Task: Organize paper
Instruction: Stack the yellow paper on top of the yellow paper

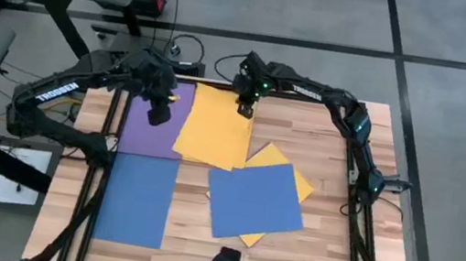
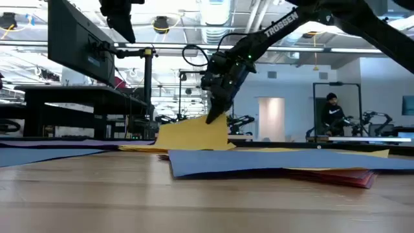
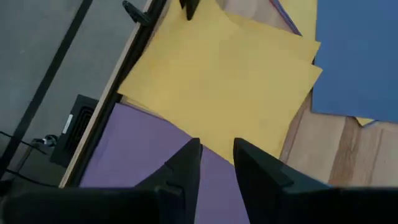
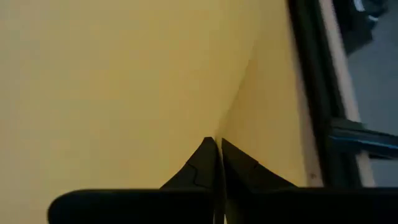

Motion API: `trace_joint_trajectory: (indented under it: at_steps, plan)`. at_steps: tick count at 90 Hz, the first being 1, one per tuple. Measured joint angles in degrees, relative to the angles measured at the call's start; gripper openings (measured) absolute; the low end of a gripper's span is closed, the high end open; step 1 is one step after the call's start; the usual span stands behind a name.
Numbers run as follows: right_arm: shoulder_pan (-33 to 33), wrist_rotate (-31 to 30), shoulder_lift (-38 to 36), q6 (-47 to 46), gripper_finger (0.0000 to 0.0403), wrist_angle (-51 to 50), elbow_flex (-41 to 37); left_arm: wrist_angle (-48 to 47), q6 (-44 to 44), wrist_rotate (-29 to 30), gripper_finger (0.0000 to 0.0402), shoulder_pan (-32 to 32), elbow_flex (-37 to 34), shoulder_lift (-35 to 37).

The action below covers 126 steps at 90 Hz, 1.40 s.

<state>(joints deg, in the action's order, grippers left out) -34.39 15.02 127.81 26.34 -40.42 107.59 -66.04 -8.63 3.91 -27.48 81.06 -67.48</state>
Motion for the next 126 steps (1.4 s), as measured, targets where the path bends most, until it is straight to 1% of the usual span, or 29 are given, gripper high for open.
trace_joint_trajectory:
  at_steps: [5, 17, 33, 47, 56, 103, 112, 126]
  plan:
    - [-0.1, 0.1, 0.0, 2.7, 0.0000, -0.7, 0.0, 0.0, 0.2, 0.0, 0.0082, 0.0, 0.0, 0.0]
    - [0.1, 0.2, 0.0, 12.7, 0.0000, -1.4, 0.0, 0.0, 0.2, 0.0, 0.0082, 0.0, 0.0, 0.0]
    - [-0.9, 0.2, 0.0, 14.7, 0.0000, -0.5, 0.0, 0.0, 0.8, -0.1, 0.0082, 0.0, 0.0, 0.0]
    - [-1.3, 0.0, 0.0, 19.3, 0.0000, 0.6, 0.0, 0.0, 0.0, -0.1, 0.0082, 0.0, 0.0, 0.0]
    - [-1.1, 1.8, 0.0, 19.8, 0.0000, 0.6, 0.0, 0.0, -0.1, -0.1, 0.0082, 0.0, 0.0, 0.0]
    - [-1.6, 1.4, 0.0, 22.1, 0.0000, 4.1, 0.0, 0.8, -0.5, -0.1, 0.0082, 0.0, 0.0, 0.0]
    - [-1.8, 1.3, 0.0, 20.6, 0.0000, 4.0, 0.0, 0.8, -0.5, -0.1, 0.0082, 0.0, 0.0, 0.0]
    - [-1.8, -0.2, 0.0, 14.7, 0.0008, 4.0, 0.0, 0.8, -0.5, -0.1, 0.0082, 0.0, 0.0, 0.0]
